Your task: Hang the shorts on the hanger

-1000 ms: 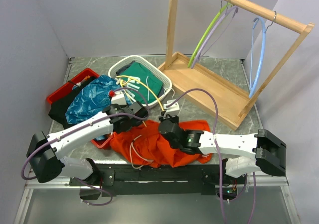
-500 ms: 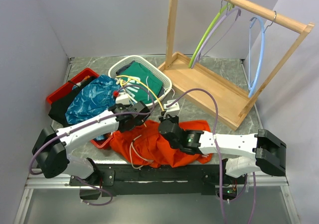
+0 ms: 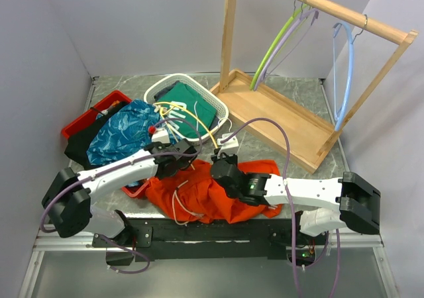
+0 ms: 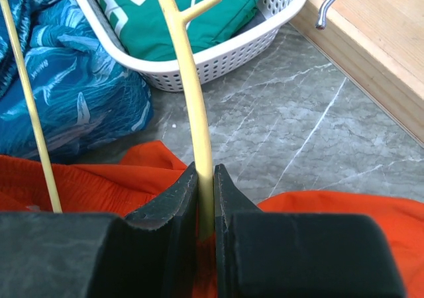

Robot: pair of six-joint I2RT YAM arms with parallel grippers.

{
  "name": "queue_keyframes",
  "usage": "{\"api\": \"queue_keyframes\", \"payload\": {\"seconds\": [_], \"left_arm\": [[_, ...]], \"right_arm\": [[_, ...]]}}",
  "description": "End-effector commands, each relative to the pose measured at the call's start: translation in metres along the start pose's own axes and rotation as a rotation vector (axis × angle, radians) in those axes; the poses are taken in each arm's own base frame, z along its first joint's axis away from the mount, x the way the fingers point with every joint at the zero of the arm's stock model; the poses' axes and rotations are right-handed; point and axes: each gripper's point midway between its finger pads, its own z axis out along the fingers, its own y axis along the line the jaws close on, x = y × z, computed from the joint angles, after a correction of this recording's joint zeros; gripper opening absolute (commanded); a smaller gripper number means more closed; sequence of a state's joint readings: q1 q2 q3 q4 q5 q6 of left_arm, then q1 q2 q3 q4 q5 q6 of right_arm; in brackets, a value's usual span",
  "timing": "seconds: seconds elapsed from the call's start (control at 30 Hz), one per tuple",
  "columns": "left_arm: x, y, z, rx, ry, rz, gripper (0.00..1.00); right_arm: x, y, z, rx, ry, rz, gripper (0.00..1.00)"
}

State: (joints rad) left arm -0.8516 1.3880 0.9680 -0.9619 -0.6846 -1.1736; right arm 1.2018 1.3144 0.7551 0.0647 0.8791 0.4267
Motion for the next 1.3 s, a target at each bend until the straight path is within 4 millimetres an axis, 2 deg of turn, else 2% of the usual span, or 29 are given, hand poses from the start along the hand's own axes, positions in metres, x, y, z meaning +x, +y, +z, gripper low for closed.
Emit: {"api": "queue_keyframes", "payload": {"seconds": [0.0, 0.23, 0.27, 0.33, 0.37, 0.5, 0.63, 0.73, 0.83, 0.87, 0.97, 1.0, 1.03, 1.13, 1.17, 1.2, 1.27], "left_arm": [[-0.006, 0.007, -0.003, 0.024, -0.001, -0.083, 0.01], [-0.032, 0.004, -0.019, 0.152, -0.019, -0.218, 0.01], [-0.039, 0.004, -0.027, 0.195, -0.035, -0.242, 0.01], [-0.049, -0.007, -0.041, 0.295, -0.043, -0.280, 0.01], [-0.056, -0.008, -0.050, 0.343, -0.061, -0.297, 0.01], [-0.074, -0.012, -0.072, 0.442, -0.092, -0.343, 0.01], [-0.094, 0.003, -0.079, 0.408, -0.142, -0.374, 0.01], [-0.121, 0.012, -0.089, 0.412, -0.196, -0.417, 0.01], [-0.150, 0.017, -0.104, 0.455, -0.259, -0.417, 0.01], [-0.158, 0.019, -0.110, 0.477, -0.278, -0.430, 0.01], [-0.178, 0.030, -0.121, 0.507, -0.326, -0.457, 0.01], [-0.184, 0.037, -0.120, 0.491, -0.338, -0.473, 0.01], [-0.189, 0.037, -0.124, 0.512, -0.341, -0.464, 0.01], [-0.201, 0.045, -0.121, 0.502, -0.350, -0.466, 0.01], [-0.204, 0.045, -0.121, 0.507, -0.352, -0.466, 0.01], [-0.213, 0.051, -0.118, 0.501, -0.368, -0.483, 0.01], [-0.221, 0.048, -0.119, 0.533, -0.367, -0.466, 0.01]], "right_arm": [[-0.039, 0.006, -0.008, -0.006, -0.079, 0.125, 0.00], [-0.053, -0.010, -0.027, -0.038, -0.100, 0.141, 0.00], [-0.062, -0.015, -0.034, -0.052, -0.118, 0.163, 0.00], [-0.062, -0.019, -0.040, -0.076, -0.125, 0.155, 0.00], [-0.070, -0.024, -0.047, -0.088, -0.144, 0.176, 0.00], [-0.079, -0.033, -0.062, -0.139, -0.173, 0.159, 0.00], [-0.087, -0.035, -0.073, -0.168, -0.190, 0.131, 0.00], [-0.091, -0.035, -0.078, -0.157, -0.190, 0.094, 0.00], [-0.098, -0.043, -0.081, -0.088, -0.205, 0.064, 0.00], [-0.099, -0.053, -0.081, -0.028, -0.210, 0.050, 0.00], [-0.108, -0.062, -0.083, 0.037, -0.224, 0.032, 0.00], [-0.112, -0.067, -0.086, 0.065, -0.237, 0.033, 0.00], [-0.114, -0.071, -0.088, 0.078, -0.244, 0.030, 0.00], [-0.121, -0.081, -0.093, 0.125, -0.274, 0.030, 0.00], [-0.125, -0.081, -0.096, 0.124, -0.287, 0.047, 0.00], [-0.120, -0.083, -0.096, 0.128, -0.287, -0.002, 0.00], [-0.127, -0.077, -0.102, 0.107, -0.320, 0.037, 0.00]]}}
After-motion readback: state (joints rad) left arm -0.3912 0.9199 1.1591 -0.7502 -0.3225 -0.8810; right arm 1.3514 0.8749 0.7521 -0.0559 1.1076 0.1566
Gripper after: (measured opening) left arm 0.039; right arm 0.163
